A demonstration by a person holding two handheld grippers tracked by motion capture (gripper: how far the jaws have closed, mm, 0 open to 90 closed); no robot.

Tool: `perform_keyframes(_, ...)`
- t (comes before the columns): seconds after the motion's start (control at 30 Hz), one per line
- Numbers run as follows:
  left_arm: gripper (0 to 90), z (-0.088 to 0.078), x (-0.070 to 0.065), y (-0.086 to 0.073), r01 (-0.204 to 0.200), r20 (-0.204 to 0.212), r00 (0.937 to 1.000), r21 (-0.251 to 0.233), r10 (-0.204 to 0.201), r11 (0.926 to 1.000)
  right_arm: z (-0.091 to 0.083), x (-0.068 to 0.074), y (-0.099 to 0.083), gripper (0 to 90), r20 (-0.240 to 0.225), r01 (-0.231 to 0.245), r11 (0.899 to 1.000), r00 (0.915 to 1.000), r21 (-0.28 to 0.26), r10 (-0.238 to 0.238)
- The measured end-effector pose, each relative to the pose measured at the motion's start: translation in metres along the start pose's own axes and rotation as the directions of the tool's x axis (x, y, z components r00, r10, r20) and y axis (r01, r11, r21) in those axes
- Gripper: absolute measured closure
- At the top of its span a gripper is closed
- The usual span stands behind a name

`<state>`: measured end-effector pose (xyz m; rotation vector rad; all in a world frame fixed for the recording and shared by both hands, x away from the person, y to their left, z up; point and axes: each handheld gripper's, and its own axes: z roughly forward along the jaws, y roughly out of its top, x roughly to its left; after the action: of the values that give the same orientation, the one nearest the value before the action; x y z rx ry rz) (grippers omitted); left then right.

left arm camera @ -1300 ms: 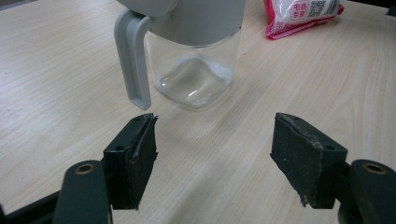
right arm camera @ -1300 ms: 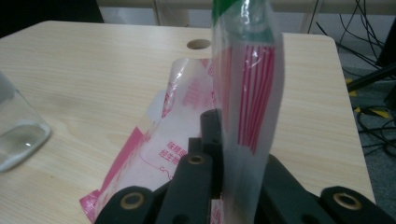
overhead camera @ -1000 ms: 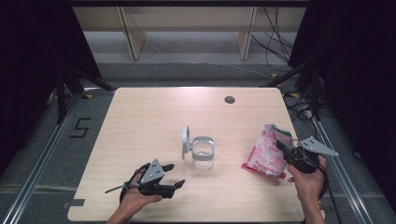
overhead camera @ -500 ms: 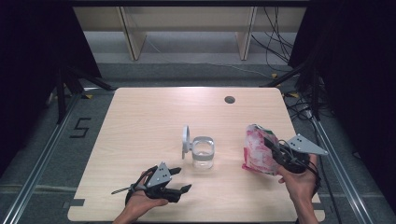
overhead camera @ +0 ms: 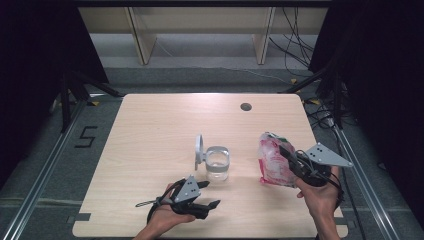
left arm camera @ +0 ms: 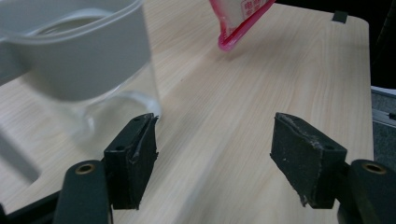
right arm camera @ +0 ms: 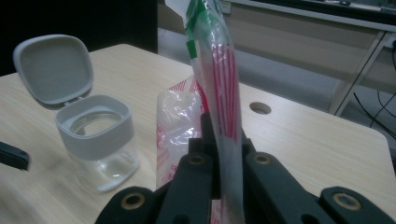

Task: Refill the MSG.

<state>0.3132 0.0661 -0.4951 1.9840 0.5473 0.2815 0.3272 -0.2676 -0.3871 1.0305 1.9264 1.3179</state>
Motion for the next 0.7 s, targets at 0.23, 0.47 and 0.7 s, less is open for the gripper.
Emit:
perform_keyframes(0.23,30.9,0.041,-0.022,0.019,-0.03,0.007,0.9995,-0.037,0.031,0.9988,-0.002,0.01,0.008,90.0,-0.041,0.043,0.999,0.9982,-0.031,-0.045)
perform_keyframes(0.47,31.7,0.069,-0.034,0.022,-0.002,-0.039,0.9992,-0.013,0.001,0.9999,-0.003,0.028,0.016,90.0,-0.085,0.09,0.995,0.9919,-0.052,-0.094)
perform_keyframes(0.7,37.4,0.083,-0.039,0.024,-0.018,-0.098,0.995,0.0,0.018,0.9998,-0.001,0.042,0.02,90.0,-0.125,0.081,0.995,0.9882,-0.065,-0.088)
